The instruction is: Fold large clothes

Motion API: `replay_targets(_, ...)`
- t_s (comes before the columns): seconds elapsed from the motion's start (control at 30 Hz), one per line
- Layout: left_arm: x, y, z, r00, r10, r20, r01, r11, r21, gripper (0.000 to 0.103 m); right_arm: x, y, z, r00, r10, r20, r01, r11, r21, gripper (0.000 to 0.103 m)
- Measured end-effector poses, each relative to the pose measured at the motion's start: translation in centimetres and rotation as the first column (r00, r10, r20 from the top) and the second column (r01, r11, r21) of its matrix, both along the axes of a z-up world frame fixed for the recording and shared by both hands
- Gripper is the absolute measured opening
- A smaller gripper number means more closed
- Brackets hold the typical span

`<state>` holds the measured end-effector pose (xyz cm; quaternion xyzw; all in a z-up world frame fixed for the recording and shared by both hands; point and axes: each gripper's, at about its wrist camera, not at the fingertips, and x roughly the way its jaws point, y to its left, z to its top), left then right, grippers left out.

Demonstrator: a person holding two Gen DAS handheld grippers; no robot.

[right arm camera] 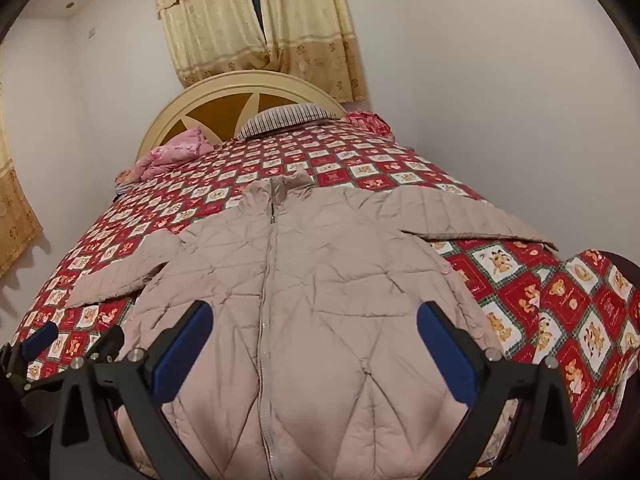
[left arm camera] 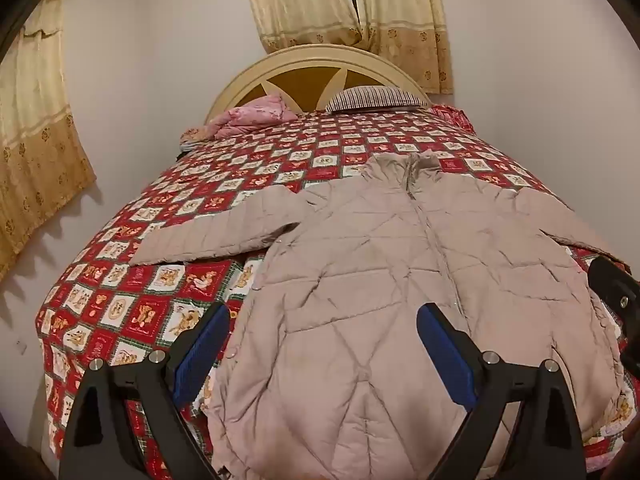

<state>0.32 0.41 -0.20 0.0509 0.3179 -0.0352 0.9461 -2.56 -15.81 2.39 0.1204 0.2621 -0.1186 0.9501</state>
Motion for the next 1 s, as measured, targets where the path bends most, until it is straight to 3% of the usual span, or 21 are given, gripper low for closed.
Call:
replay_targets(0.13, 0.2, 1.4, 0.0, 1.0, 0.007, 0.008, -0.007, 1.0, 0.003, 0.095, 0.0, 0.0, 0.0, 1.0, 0.003, -0.002, -0.003, 1.0, -0.003, 0.103)
replay_targets(0.37, -0.5, -0.6, -0.2, 0.999, 0.009, 0.033, -0.01, 0.999, 0.043, 0.095, 0.0, -0.2, 0.0, 1.0, 0.003, 0.008, -0.002, 1.0, -0.005, 0.103)
replay_targets(1.0, -0.5, -0.7, -0.4, 1.0, -0.007, 0.012, 0.006, 0.999, 0.031, 0.095, 0.0, -0.3, -0.5, 1.0, -0.004, -0.002, 0.004, 1.0, -0.012, 0.103)
